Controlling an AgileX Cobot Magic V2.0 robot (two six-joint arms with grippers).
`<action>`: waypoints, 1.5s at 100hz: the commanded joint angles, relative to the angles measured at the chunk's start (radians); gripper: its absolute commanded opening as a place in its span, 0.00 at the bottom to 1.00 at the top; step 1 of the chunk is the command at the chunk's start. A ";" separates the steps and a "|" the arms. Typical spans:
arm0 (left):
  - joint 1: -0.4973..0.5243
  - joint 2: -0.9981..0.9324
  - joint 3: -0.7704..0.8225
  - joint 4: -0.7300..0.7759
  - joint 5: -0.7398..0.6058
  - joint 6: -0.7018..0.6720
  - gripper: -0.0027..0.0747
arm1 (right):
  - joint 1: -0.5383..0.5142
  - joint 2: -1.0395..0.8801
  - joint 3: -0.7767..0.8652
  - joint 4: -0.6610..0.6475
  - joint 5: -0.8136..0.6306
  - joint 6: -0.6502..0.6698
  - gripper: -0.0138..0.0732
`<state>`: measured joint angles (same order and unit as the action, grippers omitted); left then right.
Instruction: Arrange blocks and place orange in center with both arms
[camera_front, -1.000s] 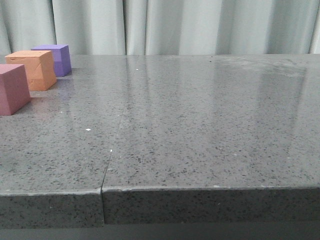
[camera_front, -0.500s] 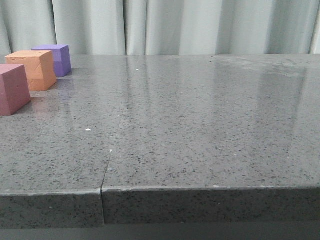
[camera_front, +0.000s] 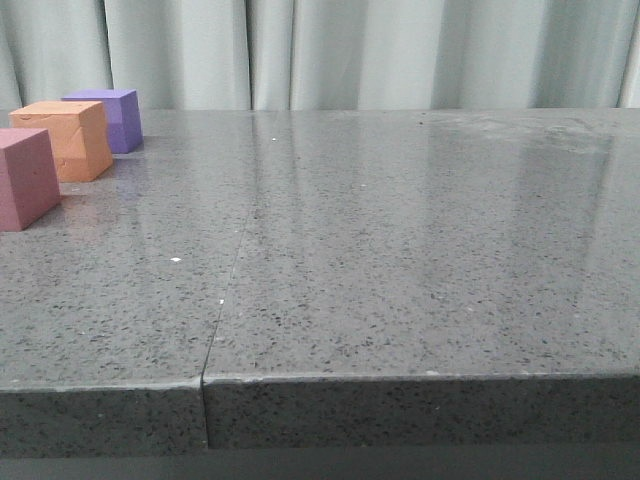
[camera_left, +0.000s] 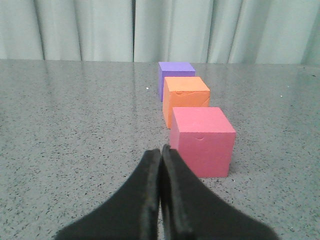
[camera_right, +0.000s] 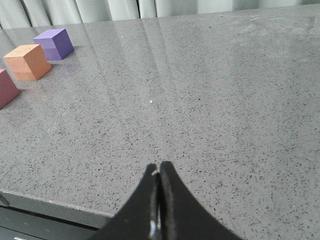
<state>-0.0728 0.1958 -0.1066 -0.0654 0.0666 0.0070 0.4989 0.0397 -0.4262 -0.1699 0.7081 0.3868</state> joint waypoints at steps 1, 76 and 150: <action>0.005 -0.048 0.002 -0.004 -0.080 0.004 0.01 | -0.005 0.014 -0.021 -0.019 -0.074 -0.005 0.08; 0.005 -0.230 0.148 0.015 -0.021 -0.014 0.01 | -0.005 0.014 -0.021 -0.019 -0.075 -0.005 0.08; 0.005 -0.230 0.148 0.015 -0.021 -0.014 0.01 | -0.005 0.014 -0.021 -0.019 -0.075 -0.005 0.08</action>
<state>-0.0703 -0.0062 0.0000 -0.0493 0.1191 0.0000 0.4989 0.0397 -0.4245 -0.1706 0.7098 0.3868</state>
